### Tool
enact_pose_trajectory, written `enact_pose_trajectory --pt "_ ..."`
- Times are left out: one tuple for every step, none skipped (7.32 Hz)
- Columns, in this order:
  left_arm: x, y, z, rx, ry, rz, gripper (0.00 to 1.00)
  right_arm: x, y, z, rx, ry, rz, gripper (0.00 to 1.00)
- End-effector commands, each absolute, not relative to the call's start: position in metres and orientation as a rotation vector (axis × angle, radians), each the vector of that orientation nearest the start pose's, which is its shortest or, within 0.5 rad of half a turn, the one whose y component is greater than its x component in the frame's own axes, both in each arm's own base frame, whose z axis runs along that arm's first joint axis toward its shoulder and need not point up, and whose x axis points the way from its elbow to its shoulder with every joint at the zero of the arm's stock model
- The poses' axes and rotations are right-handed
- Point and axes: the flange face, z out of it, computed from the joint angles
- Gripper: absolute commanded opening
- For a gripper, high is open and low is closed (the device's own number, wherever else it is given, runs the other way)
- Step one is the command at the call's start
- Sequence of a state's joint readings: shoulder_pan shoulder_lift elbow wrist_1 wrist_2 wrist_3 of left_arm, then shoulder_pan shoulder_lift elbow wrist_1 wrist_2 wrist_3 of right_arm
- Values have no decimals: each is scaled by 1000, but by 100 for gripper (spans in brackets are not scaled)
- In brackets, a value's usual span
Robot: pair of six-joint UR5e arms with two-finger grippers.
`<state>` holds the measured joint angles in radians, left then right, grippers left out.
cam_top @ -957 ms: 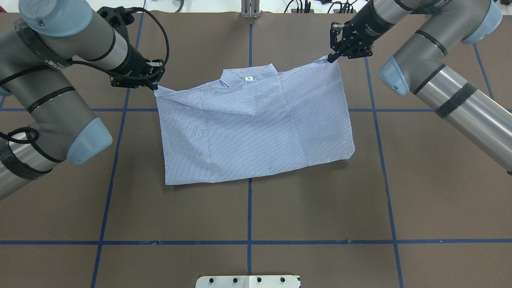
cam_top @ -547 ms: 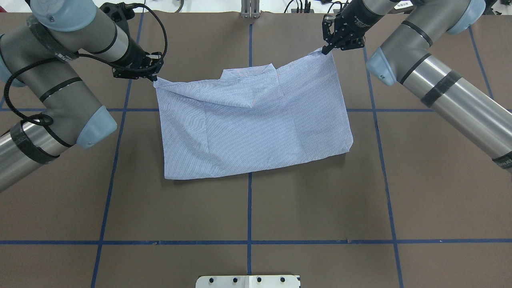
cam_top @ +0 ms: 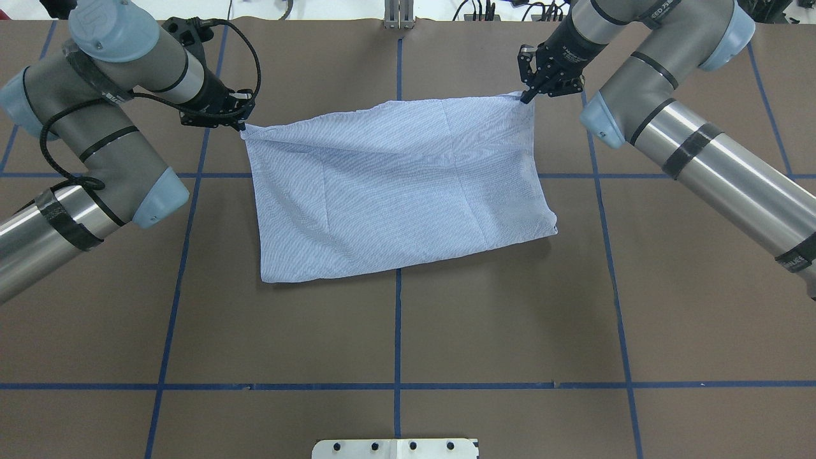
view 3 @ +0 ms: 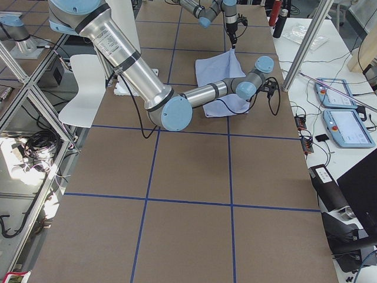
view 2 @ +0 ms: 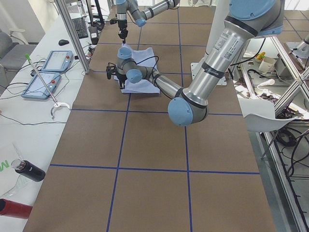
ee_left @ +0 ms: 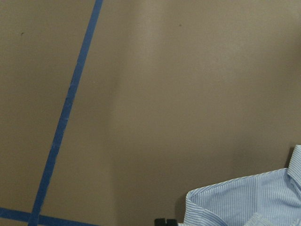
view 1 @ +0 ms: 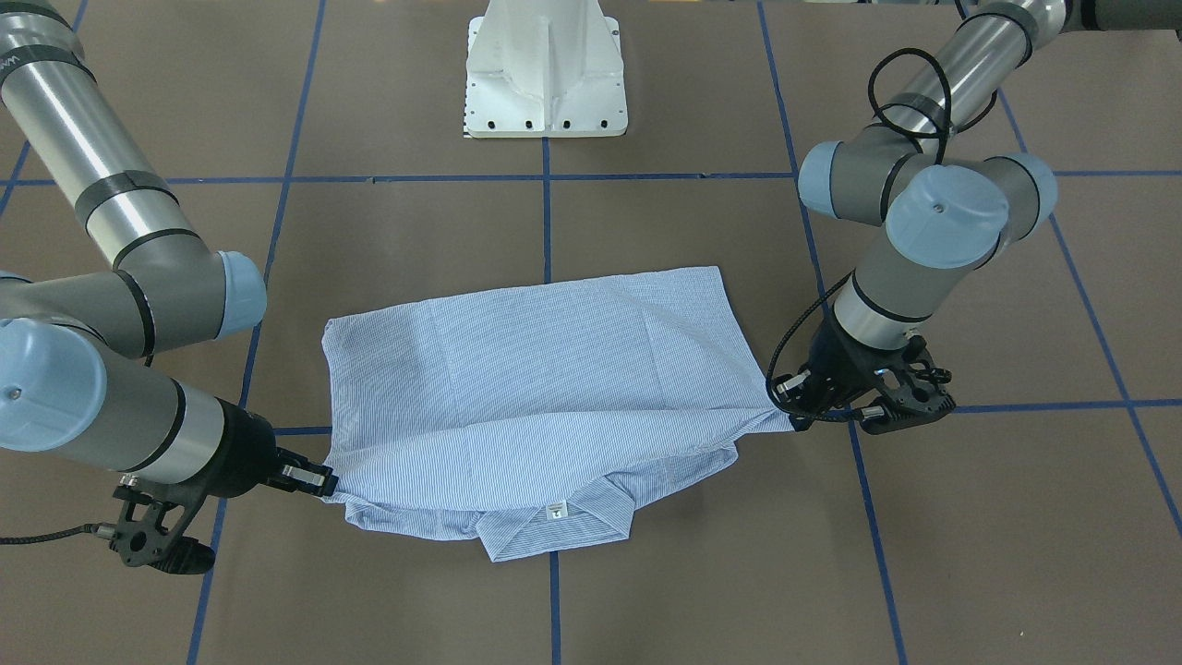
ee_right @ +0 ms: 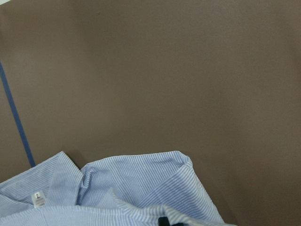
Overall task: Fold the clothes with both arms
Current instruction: 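Carry both hem corners past the collar and lay them down, then open both grippers and raise them off the folded shirt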
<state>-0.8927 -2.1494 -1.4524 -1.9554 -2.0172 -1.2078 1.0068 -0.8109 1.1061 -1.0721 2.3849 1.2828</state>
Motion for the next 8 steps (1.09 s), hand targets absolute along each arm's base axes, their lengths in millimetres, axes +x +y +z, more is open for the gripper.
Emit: enact_pose_trajectory --pt "382 -617 327 151 925 -301 0 -373 -695 339 -171 -1055 326 0" --pt "383 -616 326 150 927 -298 0 -373 -695 339 -171 -1055 326 0" --pt "384 -617 322 153 930 -297 0 -374 -695 332 -163 -1063 320 0" --pt "384 -617 320 153 931 -298 0 -374 -695 326 -158 -1069 317 0" --pt "382 -617 319 155 932 -299 46 -374 -695 324 -157 -1071 315 22" --pt "379 -615 314 165 939 -295 99 -376 -693 329 -152 -1067 300 99" --pt "372 -609 305 178 951 -291 100 -368 -694 335 -112 -1071 233 100" --pt "365 -604 301 183 956 -292 100 -356 -677 361 -104 -1067 206 100"
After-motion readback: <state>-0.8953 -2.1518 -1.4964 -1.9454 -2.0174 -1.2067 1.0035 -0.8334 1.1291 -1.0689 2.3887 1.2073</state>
